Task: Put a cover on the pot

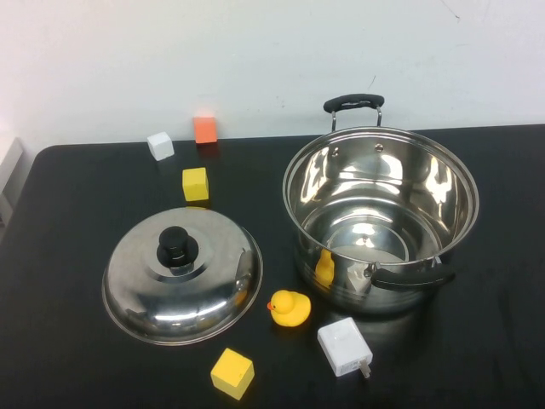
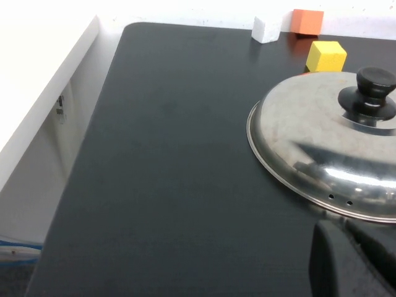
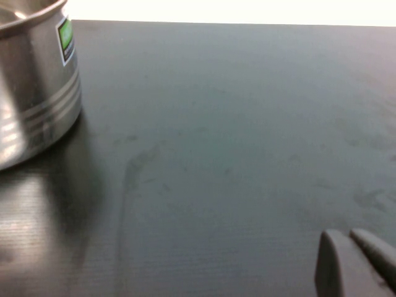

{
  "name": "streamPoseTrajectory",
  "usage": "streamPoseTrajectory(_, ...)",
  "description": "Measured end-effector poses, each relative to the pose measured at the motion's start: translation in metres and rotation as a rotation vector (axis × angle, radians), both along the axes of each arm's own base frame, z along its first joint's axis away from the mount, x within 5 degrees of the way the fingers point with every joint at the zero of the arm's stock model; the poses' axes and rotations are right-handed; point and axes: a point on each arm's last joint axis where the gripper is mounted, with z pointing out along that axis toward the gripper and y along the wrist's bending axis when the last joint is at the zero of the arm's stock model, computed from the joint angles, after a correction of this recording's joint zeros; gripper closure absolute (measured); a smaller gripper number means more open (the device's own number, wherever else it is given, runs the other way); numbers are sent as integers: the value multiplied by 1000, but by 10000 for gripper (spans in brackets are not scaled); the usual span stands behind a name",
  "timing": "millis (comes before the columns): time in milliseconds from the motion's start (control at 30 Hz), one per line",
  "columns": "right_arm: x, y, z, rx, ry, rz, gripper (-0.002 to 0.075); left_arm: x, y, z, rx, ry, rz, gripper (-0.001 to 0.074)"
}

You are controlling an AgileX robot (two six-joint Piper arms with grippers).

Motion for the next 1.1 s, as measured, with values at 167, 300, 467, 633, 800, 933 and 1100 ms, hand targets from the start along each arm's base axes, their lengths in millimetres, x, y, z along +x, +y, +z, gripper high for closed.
streamPoseTrajectory(167,0,0,0,0,0,0,728,0,0,0,4,0,0,738)
streamPoseTrajectory(300,0,0,0,0,0,0,728,0,1,0,26,0,2,738)
streamPoseTrajectory(467,0,0,0,0,0,0,728,0,1,0,21,-1,1,738)
streamPoseTrajectory(633,0,0,0,0,0,0,728,2,-1,7,-3,-83,-7,738)
streamPoseTrajectory(800,0,0,0,0,0,0,728,3,-2,28,-16,-317,-23,738)
streamPoseTrajectory(933,0,0,0,0,0,0,728,0,-3,48,-26,-544,-39,738)
streamPoseTrajectory(1100,0,0,0,0,0,0,728,-5,-4,62,-34,-707,-50,738)
